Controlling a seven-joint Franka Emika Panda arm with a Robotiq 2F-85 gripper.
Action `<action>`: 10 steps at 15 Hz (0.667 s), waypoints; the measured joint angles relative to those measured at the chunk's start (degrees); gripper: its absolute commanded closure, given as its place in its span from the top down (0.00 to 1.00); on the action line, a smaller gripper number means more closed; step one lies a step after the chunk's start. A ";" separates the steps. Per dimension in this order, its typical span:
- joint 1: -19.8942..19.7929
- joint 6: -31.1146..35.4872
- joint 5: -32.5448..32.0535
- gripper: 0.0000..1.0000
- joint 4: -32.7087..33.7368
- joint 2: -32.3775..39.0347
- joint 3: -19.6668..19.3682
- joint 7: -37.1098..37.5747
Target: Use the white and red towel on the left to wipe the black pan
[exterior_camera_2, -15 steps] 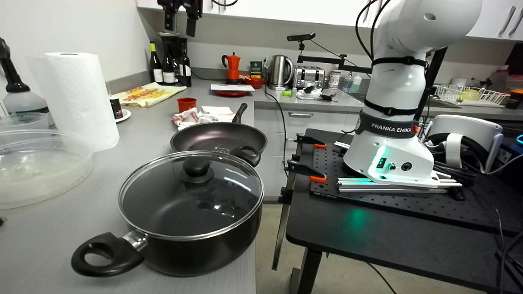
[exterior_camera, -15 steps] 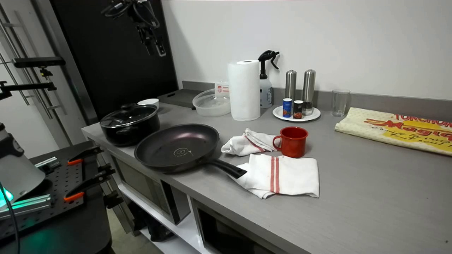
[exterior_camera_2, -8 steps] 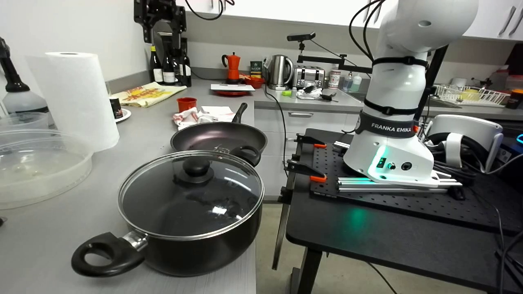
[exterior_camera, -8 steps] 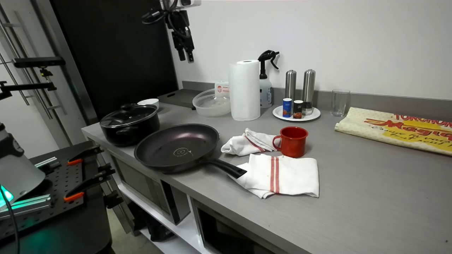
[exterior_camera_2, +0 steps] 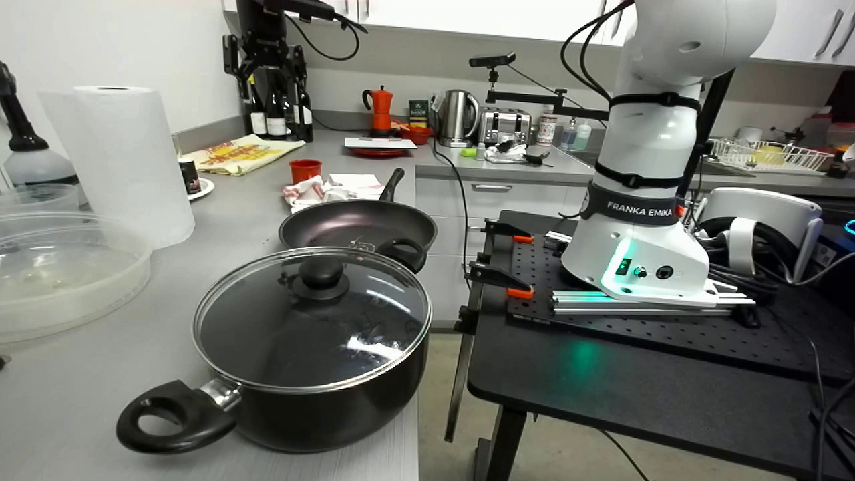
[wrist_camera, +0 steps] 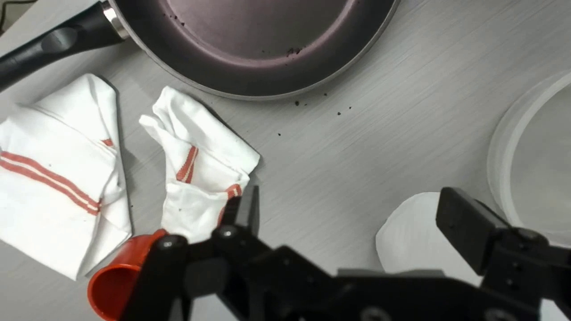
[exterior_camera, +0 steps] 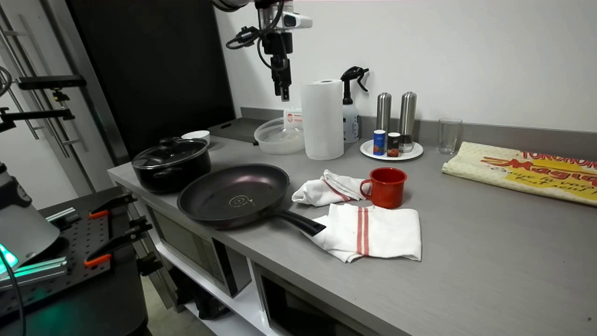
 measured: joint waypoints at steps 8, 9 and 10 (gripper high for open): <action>-4.80 -3.97 6.41 1.00 8.66 10.76 -1.31 0.15; -5.09 -3.97 6.67 1.00 8.86 11.56 -1.32 0.15; -5.33 -3.96 6.89 1.00 9.02 12.33 -1.33 0.15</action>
